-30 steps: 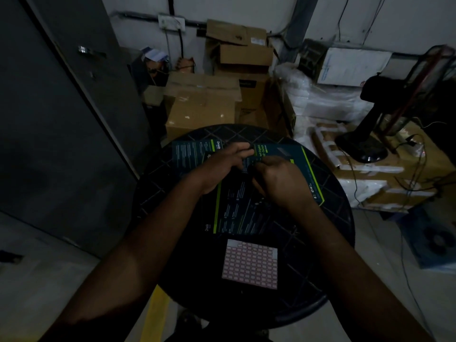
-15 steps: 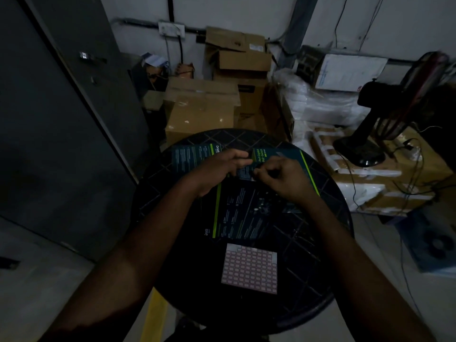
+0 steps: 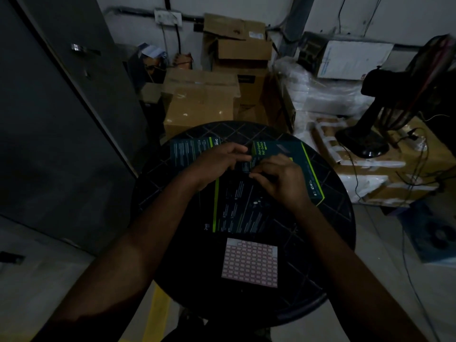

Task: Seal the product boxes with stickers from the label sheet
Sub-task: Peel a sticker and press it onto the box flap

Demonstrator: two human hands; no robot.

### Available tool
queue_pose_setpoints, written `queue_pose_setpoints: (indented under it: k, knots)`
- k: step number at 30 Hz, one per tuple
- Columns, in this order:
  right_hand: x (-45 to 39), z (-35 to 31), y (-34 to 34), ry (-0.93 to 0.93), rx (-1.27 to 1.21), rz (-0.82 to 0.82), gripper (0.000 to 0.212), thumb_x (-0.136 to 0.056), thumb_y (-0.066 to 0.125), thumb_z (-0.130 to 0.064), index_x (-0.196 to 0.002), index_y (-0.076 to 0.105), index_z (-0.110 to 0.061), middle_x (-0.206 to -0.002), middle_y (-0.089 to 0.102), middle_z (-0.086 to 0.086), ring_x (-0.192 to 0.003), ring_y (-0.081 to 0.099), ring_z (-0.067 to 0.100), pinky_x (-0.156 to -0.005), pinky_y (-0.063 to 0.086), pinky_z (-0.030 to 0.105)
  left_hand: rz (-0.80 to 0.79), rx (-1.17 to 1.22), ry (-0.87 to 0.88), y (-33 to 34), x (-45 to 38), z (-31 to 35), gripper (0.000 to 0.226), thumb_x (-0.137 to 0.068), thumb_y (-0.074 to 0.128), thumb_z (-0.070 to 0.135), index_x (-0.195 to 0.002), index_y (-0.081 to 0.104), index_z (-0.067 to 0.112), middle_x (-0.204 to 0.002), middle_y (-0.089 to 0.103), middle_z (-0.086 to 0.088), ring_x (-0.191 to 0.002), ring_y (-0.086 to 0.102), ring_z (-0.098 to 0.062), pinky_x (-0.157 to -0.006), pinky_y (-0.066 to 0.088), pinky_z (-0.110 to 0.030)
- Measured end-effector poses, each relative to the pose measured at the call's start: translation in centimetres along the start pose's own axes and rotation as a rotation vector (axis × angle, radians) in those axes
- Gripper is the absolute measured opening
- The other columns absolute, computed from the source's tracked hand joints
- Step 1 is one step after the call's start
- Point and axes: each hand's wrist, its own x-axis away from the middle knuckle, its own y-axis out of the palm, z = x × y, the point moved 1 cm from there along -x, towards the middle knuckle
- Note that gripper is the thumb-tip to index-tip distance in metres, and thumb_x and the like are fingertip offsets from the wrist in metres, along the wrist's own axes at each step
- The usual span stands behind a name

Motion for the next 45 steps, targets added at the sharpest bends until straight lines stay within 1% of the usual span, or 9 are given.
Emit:
queue_pose_setpoints:
  k: [5,9,13,17,20,28,34,39,45]
  knots:
    - [0.4,-0.2,0.4,-0.012,0.152,0.061,0.013,-0.091,0.070,-0.035,-0.091,0.075,-0.023,-0.098,0.071,-0.010,-0.081,0.057,0.017,-0.060,0.046,0.033,-0.001,-0.013,0.017,0.6,-0.1,-0.3,0.054,-0.085,0.048,-0.003,-0.130,0.058,0.023,-0.121,0.070,0.013,-0.118,0.058,0.002,-0.088,0.045,-0.024]
    - [0.5,-0.2,0.9,-0.054,0.303,0.032,0.017,-0.095,0.063,-0.037,-0.092,0.072,-0.023,-0.098,0.069,-0.009,-0.079,0.048,0.017,-0.064,0.032,0.030,0.092,-0.087,0.099,1.2,0.1,0.0,0.051,-0.087,0.050,-0.005,-0.129,0.059,0.022,-0.123,0.068,0.014,-0.084,0.062,0.015,-0.065,0.048,-0.012]
    - [1.1,1.0,0.9,0.180,0.111,0.097,0.014,-0.087,0.072,-0.046,-0.098,0.074,-0.039,-0.103,0.070,-0.018,-0.090,0.049,0.012,-0.076,0.027,0.030,0.172,-0.214,0.208,1.7,0.0,-0.7,0.043,-0.089,0.053,-0.001,-0.125,0.061,0.021,-0.122,0.069,0.011,-0.067,0.064,0.007,-0.051,0.044,-0.012]
    - [1.1,1.9,-0.1,0.237,-0.031,0.073,0.030,-0.077,0.078,-0.038,-0.107,0.074,-0.035,-0.105,0.068,-0.013,-0.094,0.059,0.016,-0.081,0.045,0.034,0.268,-0.272,0.305,2.6,0.1,-1.7,0.042,-0.087,0.059,0.001,-0.122,0.067,0.022,-0.120,0.071,0.008,-0.097,0.066,0.002,-0.080,0.049,-0.006]
    - [0.9,0.9,0.1,0.213,0.029,0.031,0.025,-0.078,0.070,-0.042,-0.103,0.072,-0.040,-0.107,0.065,-0.019,-0.093,0.055,0.016,-0.081,0.040,0.035,0.317,-0.318,0.336,2.9,0.1,-2.1,0.044,-0.083,0.064,0.004,-0.122,0.069,0.025,-0.123,0.068,0.005,-0.112,0.061,-0.003,-0.094,0.040,-0.005]
    - [1.3,-0.3,1.4,0.233,0.085,0.211,0.004,-0.084,0.074,-0.036,-0.085,0.076,-0.032,-0.099,0.071,-0.019,-0.090,0.051,0.019,-0.076,0.025,0.030,0.420,-0.392,0.558,3.3,0.1,-2.9,0.026,-0.079,0.072,0.003,-0.103,0.078,0.013,-0.110,0.075,-0.003,-0.109,0.066,-0.013,-0.098,0.052,-0.032]
    - [2.0,0.1,1.3,0.291,-0.077,0.240,0.020,-0.080,0.080,-0.043,-0.097,0.077,-0.033,-0.102,0.072,-0.019,-0.091,0.054,0.017,-0.080,0.040,0.040,0.483,-0.461,0.636,3.8,-0.3,-3.7,0.014,-0.082,0.079,0.021,-0.096,0.079,0.017,-0.103,0.076,0.002,-0.104,0.064,-0.001,-0.098,0.051,-0.031]
    - [2.2,-0.5,1.5,0.264,0.039,0.215,0.013,-0.083,0.078,-0.039,-0.095,0.076,-0.034,-0.102,0.069,-0.019,-0.093,0.049,0.014,-0.077,0.027,0.031,0.530,-0.501,0.626,4.9,-0.4,-4.8,0.017,-0.085,0.068,0.035,-0.094,0.077,0.024,-0.104,0.075,0.009,-0.109,0.062,0.001,-0.099,0.044,-0.044]
    - [2.2,-1.6,1.8,0.259,0.113,0.264,0.014,-0.081,0.078,-0.028,-0.094,0.073,-0.031,-0.102,0.069,-0.019,-0.093,0.047,0.016,-0.077,0.028,0.033,0.554,-0.590,0.642,5.2,-0.2,-5.5,0.025,-0.089,0.058,0.037,-0.098,0.076,0.022,-0.111,0.073,0.008,-0.113,0.060,-0.005,-0.102,0.023,-0.022]
